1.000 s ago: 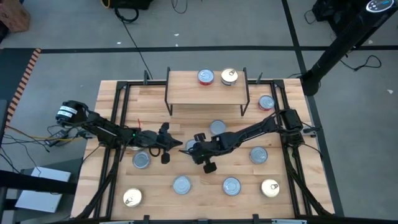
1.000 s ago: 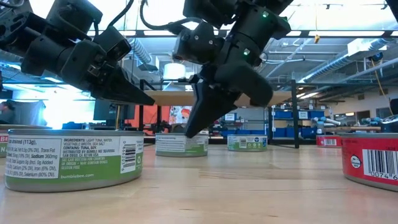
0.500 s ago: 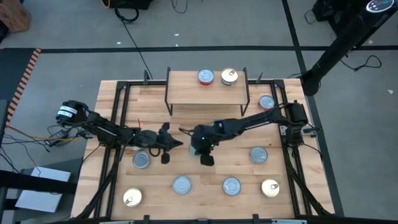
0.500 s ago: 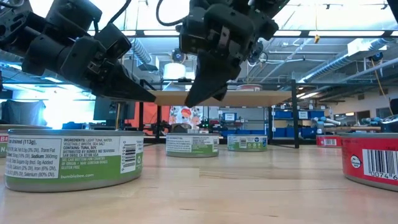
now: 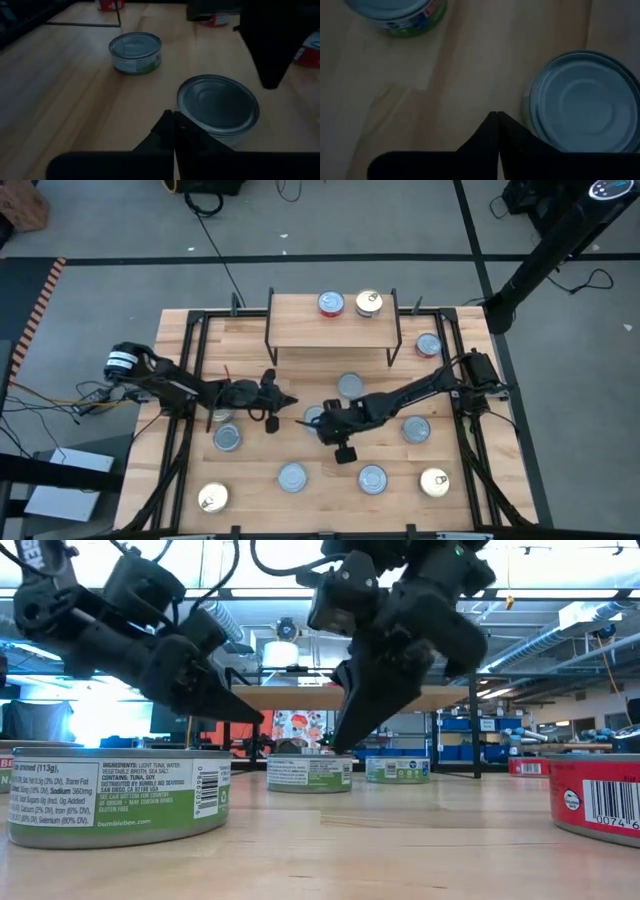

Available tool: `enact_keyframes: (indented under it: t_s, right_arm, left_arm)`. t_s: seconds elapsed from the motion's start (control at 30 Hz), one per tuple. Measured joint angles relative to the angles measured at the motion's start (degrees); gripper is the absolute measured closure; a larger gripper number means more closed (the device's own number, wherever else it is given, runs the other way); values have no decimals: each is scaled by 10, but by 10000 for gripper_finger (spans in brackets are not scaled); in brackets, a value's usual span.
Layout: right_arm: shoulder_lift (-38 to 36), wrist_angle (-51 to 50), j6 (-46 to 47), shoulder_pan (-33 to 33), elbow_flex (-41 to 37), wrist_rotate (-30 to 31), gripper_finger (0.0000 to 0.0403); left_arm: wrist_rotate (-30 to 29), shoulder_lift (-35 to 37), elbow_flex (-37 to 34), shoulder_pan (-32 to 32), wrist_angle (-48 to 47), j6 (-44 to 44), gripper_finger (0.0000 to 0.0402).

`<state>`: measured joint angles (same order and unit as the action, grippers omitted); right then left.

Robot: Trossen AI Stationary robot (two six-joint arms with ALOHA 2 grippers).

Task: Stack canned seafood by type on shelf
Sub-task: Put the green and white tuna can on the shelf

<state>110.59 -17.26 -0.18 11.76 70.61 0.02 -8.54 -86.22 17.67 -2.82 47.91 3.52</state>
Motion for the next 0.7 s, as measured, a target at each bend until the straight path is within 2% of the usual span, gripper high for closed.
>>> enact_keyframes:
  t_s: [0.1,0.47,0.7]
  right_arm:
    - [0,31,12,-6,-18,16,388]
    - [0,62,18,-28,-38,3,395]
    - [0,73,26,-29,-38,12,396]
  left_arm:
    - [12,-36,9,9,31,-1,401]
    - [14,-148,47,26,71,-3,401]
    - [61,-212,46,27,178,6,401]
